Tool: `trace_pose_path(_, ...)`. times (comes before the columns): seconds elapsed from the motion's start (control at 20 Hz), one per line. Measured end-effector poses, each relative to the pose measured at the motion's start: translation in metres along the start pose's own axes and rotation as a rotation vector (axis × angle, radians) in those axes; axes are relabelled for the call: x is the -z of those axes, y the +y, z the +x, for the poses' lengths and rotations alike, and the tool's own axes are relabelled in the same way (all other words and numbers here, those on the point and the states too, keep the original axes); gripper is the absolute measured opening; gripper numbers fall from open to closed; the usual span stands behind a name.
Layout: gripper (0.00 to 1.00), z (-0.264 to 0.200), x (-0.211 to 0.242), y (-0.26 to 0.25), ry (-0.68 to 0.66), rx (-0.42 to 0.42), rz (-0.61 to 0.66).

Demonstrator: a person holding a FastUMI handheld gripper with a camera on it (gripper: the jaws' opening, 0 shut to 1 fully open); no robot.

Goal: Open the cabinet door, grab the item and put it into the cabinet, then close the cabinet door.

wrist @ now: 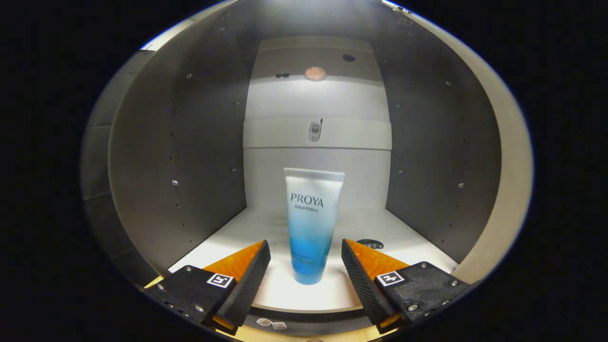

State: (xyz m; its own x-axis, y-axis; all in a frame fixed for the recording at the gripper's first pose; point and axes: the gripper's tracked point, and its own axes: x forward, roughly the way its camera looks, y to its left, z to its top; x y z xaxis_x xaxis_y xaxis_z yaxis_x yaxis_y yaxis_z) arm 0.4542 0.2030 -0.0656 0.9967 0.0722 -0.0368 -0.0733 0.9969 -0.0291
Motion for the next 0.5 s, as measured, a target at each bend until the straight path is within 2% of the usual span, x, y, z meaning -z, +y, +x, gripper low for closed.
trace_pose_path(0.5,0.94,-0.124,-0.008,0.014,-0.007,0.010,-0.040)
